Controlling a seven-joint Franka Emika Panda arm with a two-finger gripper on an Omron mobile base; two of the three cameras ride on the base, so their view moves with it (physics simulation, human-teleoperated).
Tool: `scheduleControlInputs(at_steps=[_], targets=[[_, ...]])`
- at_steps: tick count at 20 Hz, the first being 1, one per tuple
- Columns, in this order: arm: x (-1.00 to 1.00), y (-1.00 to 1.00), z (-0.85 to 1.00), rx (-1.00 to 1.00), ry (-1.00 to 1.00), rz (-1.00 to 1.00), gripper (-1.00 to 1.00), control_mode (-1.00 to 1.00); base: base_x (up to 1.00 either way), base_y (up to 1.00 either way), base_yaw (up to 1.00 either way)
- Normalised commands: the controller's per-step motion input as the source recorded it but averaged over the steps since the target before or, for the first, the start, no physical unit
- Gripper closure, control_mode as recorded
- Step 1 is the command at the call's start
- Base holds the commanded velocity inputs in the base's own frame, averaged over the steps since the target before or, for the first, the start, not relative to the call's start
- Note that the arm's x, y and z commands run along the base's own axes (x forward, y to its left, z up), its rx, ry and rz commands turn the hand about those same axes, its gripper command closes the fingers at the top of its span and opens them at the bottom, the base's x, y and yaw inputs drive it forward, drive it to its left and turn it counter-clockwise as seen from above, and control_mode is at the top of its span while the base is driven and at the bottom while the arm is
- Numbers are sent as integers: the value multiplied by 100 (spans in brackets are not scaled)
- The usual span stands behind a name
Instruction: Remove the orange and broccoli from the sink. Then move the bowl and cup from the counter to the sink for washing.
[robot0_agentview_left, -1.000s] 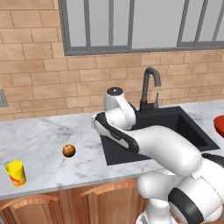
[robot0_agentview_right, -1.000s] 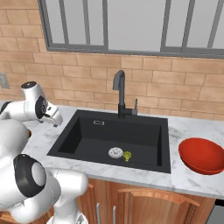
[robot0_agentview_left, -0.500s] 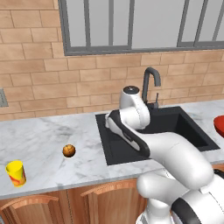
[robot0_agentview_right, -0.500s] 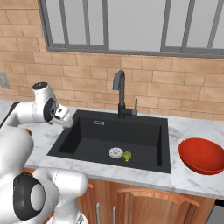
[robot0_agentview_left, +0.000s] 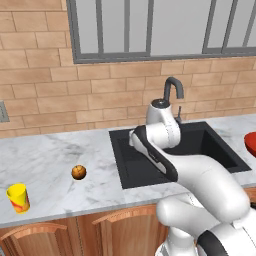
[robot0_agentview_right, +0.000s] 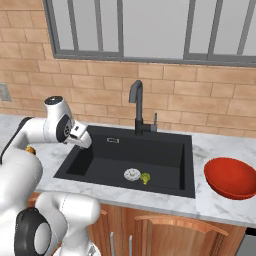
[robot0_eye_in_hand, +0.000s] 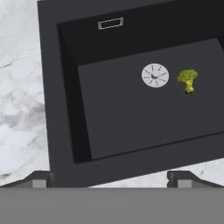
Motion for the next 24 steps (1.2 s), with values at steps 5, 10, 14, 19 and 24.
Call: scheduleControlInputs(at_steps=[5,10,14,19,24], targets=[[-4,-23,12,0,2,0,-100,-100,0,0,0],[-4,-38,16,-4,1,0,-100,-100,0,0,0],[-7,-47,13,-5,3,0,-100,-100,0,0,0],[-9,-52,3,0,0,1,-100,-100,0,0,0],[-1,-46,0,0,8,4,-100,-100,0,0,0]])
